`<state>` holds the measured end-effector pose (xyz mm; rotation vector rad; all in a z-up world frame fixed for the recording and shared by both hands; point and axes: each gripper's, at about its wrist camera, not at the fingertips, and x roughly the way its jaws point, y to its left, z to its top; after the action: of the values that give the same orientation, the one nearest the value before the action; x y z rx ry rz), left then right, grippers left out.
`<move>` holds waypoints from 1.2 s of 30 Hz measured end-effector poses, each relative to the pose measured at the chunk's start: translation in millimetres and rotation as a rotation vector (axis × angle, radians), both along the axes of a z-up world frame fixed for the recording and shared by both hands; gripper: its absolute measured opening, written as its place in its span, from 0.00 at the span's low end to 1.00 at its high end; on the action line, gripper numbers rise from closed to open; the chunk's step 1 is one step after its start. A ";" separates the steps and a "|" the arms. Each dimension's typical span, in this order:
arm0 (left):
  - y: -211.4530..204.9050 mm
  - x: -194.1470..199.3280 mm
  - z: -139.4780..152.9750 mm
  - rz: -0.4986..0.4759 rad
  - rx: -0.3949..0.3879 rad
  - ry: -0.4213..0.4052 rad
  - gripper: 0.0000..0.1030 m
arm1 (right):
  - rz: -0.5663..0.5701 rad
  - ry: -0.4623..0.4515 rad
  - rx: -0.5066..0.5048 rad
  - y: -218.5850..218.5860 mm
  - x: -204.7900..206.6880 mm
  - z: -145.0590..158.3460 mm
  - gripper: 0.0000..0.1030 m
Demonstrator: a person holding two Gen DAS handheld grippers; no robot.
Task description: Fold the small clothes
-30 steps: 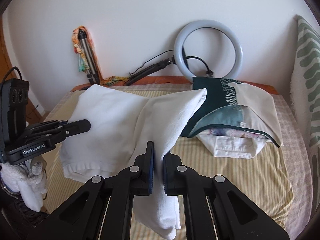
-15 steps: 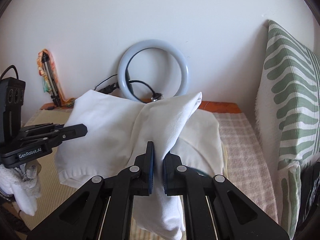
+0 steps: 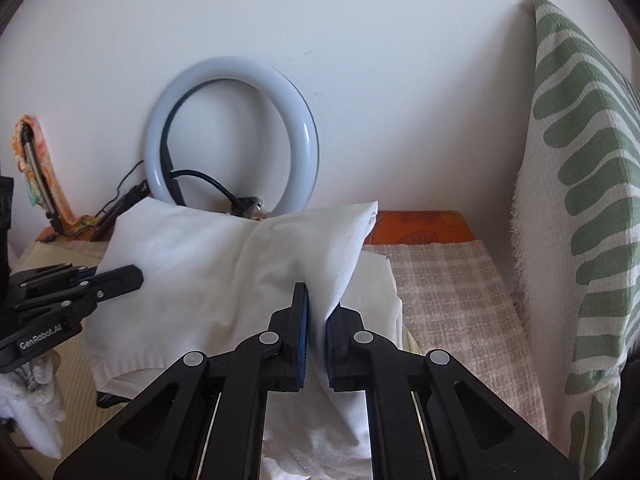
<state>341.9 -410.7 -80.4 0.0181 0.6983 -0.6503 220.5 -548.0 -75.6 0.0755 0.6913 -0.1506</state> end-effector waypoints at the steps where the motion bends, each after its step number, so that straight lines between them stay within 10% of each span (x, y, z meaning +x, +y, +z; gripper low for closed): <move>1: 2.7 3.7 -4.8 0.010 -0.002 0.017 0.09 | -0.013 0.010 0.004 -4.8 2.6 -4.3 0.06; 16: 20.5 4.7 -15.1 0.062 0.069 0.002 0.24 | -0.129 0.160 -0.071 -16.0 7.5 -31.5 0.15; 36: 50.9 -99.6 51.8 0.044 0.081 -0.136 0.24 | -0.124 0.056 -0.099 35.4 -59.4 51.6 0.15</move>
<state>242.4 -359.8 -28.5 0.1203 0.5922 -0.5724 161.2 -512.6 -24.0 0.0195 0.7340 -0.3061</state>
